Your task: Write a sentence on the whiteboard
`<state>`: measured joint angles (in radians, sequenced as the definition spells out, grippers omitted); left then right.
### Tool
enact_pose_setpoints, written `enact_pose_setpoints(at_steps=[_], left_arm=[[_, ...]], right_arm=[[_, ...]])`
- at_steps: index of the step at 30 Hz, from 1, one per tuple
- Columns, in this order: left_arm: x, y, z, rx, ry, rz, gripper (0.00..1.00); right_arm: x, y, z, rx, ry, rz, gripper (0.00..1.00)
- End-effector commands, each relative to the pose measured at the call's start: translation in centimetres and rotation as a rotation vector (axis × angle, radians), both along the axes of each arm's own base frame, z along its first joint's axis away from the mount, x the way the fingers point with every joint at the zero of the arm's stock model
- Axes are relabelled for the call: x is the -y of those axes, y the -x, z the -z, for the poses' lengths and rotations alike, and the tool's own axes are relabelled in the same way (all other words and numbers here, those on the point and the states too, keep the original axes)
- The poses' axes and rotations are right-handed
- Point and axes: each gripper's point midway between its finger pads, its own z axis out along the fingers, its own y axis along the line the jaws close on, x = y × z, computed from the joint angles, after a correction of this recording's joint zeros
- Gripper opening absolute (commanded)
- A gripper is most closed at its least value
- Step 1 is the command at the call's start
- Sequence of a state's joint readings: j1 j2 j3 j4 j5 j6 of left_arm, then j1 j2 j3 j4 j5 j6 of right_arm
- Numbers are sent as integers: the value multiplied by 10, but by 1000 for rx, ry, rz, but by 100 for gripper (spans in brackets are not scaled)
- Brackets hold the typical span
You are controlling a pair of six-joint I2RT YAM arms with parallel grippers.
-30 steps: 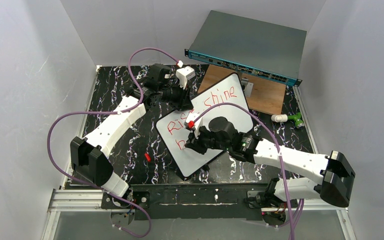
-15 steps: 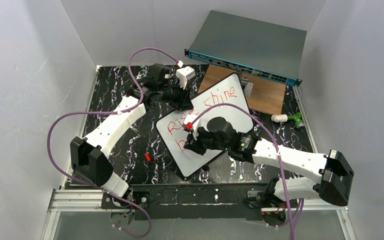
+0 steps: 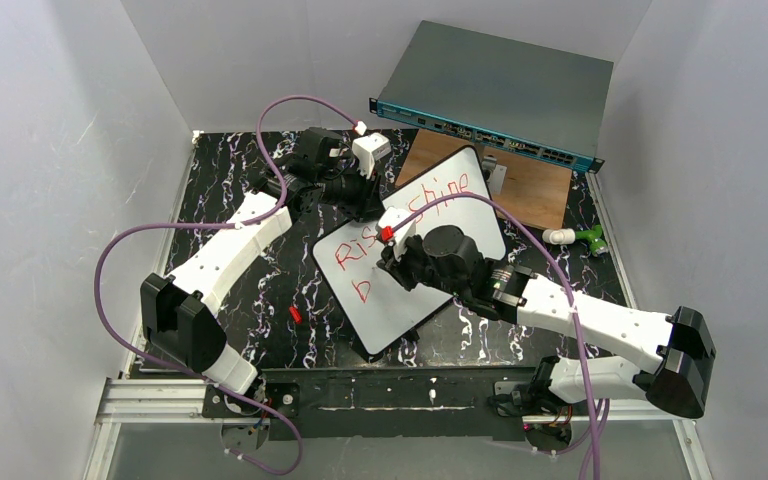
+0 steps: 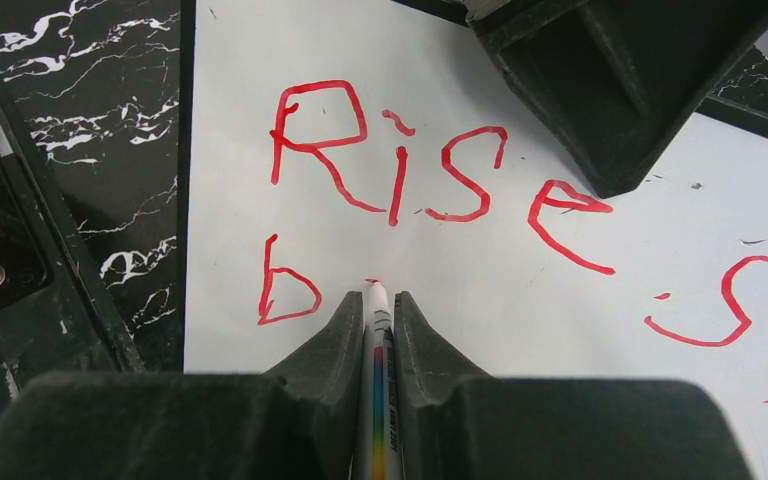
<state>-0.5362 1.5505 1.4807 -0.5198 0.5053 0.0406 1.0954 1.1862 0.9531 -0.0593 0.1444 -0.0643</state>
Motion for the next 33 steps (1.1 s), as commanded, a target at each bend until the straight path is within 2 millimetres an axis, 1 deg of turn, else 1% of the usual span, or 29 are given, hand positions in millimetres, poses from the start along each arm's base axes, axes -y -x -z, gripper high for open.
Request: enact_pose_setpoints(at_steps=[1, 9, 16, 25, 33], left_arm=[[0, 9, -4, 26, -23, 43, 0], [-1, 10, -3, 23, -25, 44, 0], [-1, 9, -4, 24, -25, 43, 0], [0, 9, -5, 26, -23, 43, 0], [0, 9, -5, 25, -22, 44, 0]], right_arm=[[-6, -9, -22, 53, -38, 20, 1], [-8, -5, -17, 41, -35, -1, 1], [-6, -2, -3, 18, -12, -2, 1], [3, 4, 24, -25, 31, -4, 1], [6, 8, 35, -49, 50, -8, 1]])
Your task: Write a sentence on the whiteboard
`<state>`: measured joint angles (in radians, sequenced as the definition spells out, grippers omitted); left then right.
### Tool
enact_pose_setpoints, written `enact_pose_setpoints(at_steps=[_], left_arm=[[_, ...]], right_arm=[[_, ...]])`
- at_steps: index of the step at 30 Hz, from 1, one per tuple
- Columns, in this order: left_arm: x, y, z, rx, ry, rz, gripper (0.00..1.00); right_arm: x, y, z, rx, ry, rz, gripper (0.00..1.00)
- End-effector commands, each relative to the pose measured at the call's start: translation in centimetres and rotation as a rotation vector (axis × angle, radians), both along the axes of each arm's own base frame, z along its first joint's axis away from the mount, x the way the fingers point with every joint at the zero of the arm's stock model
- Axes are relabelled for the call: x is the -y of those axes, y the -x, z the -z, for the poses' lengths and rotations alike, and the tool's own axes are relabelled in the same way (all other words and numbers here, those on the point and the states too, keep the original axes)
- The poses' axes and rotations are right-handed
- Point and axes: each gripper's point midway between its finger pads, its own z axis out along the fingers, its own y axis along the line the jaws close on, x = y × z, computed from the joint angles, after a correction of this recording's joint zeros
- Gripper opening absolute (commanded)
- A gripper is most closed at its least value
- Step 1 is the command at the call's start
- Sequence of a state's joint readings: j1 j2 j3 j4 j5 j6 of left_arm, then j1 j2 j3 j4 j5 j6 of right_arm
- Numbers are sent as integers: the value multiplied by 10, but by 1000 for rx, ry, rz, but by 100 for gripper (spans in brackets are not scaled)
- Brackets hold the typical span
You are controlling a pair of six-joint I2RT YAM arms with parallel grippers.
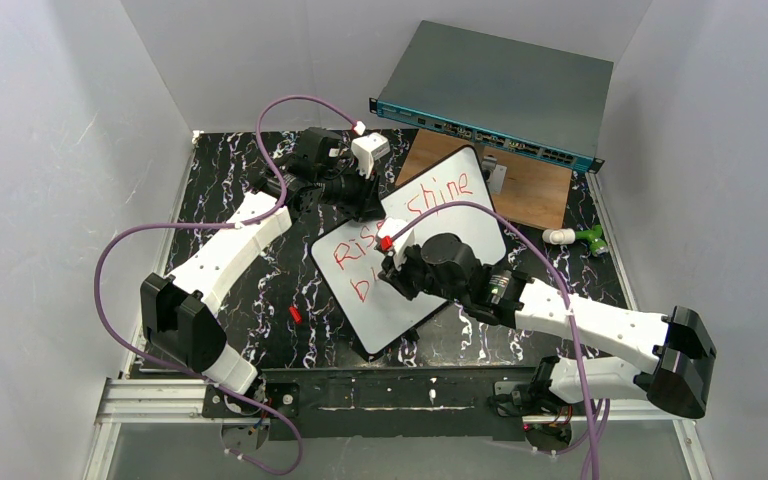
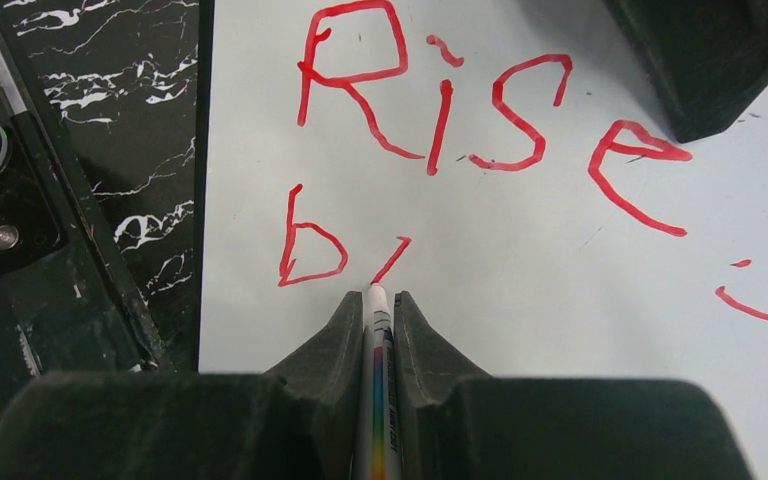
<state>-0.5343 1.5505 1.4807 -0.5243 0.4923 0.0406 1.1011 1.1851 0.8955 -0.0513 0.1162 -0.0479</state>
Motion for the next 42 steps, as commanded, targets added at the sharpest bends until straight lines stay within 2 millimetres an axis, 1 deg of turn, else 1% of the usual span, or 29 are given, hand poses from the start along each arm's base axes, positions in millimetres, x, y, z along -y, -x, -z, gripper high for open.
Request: enact_pose_setpoints(at_steps=[1, 6, 14, 26, 32, 38, 42], left_arm=[[2, 11, -6, 24, -13, 56, 0], [2, 11, -6, 23, -13, 56, 0], [2, 10, -7, 24, -11, 55, 0], [3, 9, -9, 33, -7, 53, 0], [4, 8, -11, 35, -3, 53, 0], [5, 7, -11, 32, -3, 54, 0], [5, 7, -11, 30, -5, 52, 0]], right_arm=[[4, -2, 11, -7, 21, 17, 1], [5, 0, 14, -16, 26, 14, 1], [5, 0, 13, -16, 25, 11, 1], [9, 7, 25, -44, 54, -6, 1], [11, 8, 28, -52, 56, -5, 1], [7, 5, 18, -33, 40, -4, 1], [2, 1, 4, -7, 14, -5, 1]])
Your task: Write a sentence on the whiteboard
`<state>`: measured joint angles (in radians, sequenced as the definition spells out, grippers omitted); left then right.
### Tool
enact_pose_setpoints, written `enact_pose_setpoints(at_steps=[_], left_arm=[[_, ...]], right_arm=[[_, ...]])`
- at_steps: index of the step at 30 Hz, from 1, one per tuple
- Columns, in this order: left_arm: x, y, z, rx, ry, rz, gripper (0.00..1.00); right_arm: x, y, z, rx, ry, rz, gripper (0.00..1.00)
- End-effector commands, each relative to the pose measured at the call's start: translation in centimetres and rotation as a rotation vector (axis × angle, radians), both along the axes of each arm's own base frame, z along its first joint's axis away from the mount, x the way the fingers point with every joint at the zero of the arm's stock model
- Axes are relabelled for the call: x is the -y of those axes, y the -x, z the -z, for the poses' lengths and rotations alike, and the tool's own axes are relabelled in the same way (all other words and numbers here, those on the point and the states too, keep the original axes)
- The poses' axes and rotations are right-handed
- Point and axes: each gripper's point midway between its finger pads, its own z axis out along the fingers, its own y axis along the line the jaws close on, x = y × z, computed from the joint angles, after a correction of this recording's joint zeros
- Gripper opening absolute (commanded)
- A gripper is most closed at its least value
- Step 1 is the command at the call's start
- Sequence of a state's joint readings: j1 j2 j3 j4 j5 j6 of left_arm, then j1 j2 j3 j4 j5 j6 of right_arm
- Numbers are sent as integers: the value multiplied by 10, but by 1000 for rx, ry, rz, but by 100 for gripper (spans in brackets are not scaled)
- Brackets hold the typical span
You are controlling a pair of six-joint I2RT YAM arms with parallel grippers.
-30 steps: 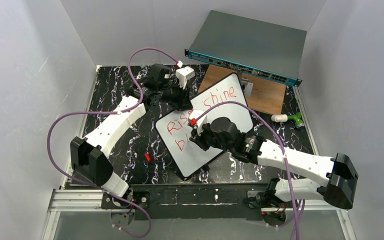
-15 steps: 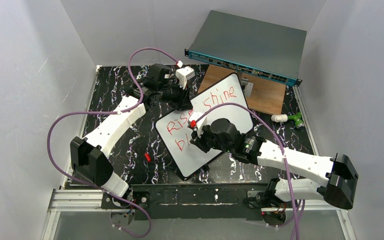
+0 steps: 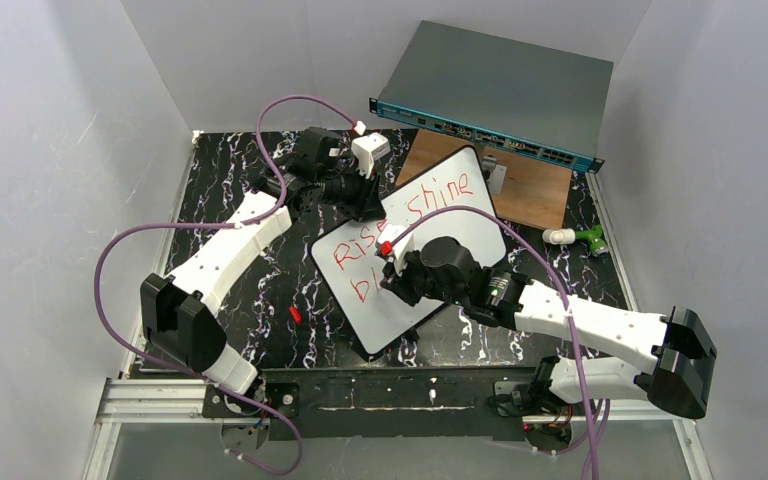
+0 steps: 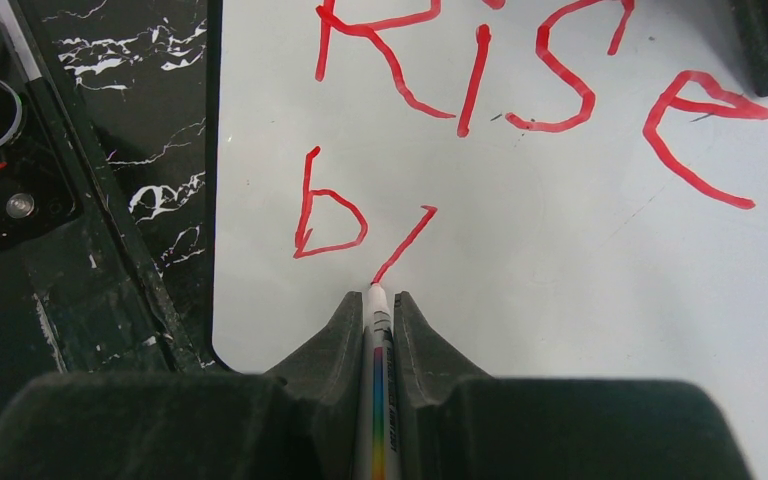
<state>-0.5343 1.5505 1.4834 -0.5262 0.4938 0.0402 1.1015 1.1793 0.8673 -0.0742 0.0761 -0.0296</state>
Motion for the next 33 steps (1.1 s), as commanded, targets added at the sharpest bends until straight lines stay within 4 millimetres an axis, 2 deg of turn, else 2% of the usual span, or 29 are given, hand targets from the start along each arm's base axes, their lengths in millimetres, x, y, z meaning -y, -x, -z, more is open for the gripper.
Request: enact_pose_setpoints(at_steps=[1, 13, 33], left_arm=[[4, 7, -10, 30, -7, 52, 0], [4, 7, -11, 32, -10, 54, 0], [4, 9, -11, 28, -7, 54, 0]], right_arm=[[-3, -10, -16, 51, -18, 22, 1], [-11, -21, -42, 111, -47, 34, 1], [-9, -34, -59, 160, -60, 96, 1]])
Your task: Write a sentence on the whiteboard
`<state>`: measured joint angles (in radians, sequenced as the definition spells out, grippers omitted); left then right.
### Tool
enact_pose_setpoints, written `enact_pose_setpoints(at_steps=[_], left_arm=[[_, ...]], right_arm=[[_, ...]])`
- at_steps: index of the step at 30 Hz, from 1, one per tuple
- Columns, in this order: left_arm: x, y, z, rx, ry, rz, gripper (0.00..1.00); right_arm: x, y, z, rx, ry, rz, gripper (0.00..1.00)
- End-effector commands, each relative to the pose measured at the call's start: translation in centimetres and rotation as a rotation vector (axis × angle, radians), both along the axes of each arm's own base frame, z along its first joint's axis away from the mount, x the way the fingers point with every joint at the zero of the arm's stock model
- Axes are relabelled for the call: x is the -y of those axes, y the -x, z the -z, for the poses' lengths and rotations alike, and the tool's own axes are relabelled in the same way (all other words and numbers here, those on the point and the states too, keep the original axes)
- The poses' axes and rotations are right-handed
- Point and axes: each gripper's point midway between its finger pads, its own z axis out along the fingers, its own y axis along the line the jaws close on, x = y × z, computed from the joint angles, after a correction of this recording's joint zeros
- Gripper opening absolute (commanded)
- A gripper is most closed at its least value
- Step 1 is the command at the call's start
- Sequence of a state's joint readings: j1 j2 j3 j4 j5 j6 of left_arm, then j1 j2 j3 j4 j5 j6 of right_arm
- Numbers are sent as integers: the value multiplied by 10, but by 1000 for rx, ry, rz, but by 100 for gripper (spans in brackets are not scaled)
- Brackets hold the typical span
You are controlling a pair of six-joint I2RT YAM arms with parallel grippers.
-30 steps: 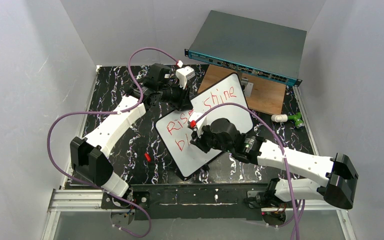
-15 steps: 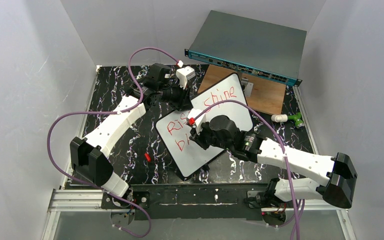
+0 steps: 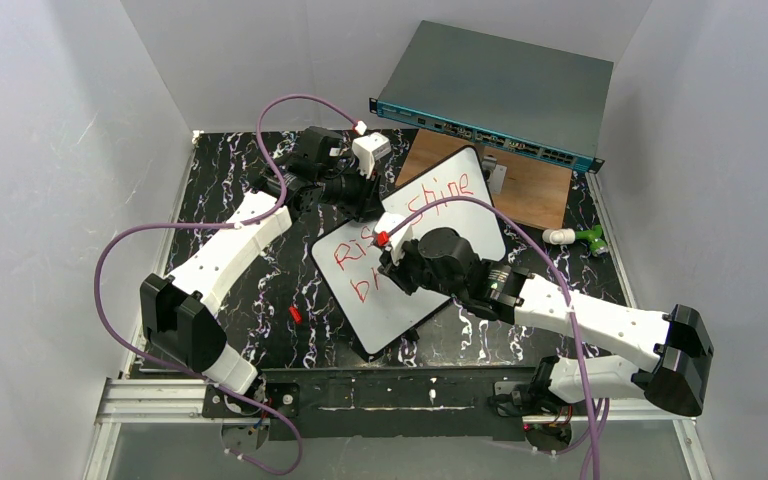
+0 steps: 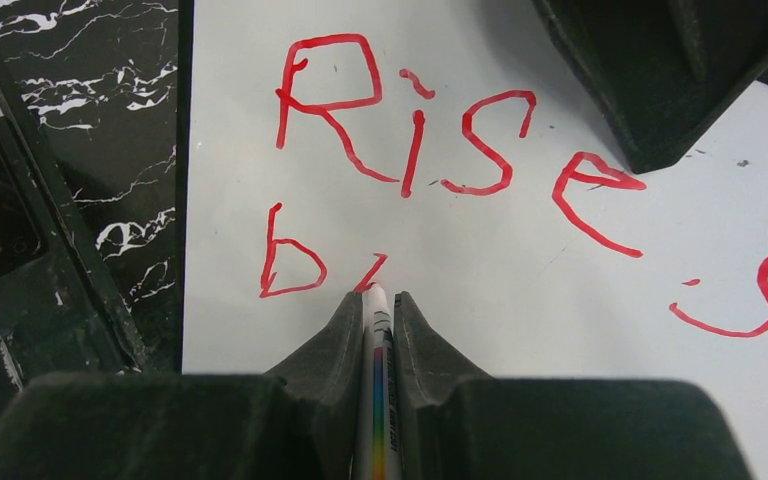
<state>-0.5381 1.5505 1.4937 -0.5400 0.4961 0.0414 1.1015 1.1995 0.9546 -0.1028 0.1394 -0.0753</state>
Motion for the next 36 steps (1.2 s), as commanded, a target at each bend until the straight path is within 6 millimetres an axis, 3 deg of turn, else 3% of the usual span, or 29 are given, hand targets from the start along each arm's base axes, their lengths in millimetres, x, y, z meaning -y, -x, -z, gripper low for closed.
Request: enact_pose_setpoints(at_steps=[1, 28, 36], left_arm=[[3, 7, -9, 33, -5, 48, 0], [3, 7, -11, 36, 0, 48, 0], [3, 7, -12, 39, 2, 48, 0]], right_arm=[[-5, -19, -32, 85, -58, 61, 1], [10, -27, -30, 114, -28, 129, 1], [12, -14, -50, 102, -113, 87, 1]])
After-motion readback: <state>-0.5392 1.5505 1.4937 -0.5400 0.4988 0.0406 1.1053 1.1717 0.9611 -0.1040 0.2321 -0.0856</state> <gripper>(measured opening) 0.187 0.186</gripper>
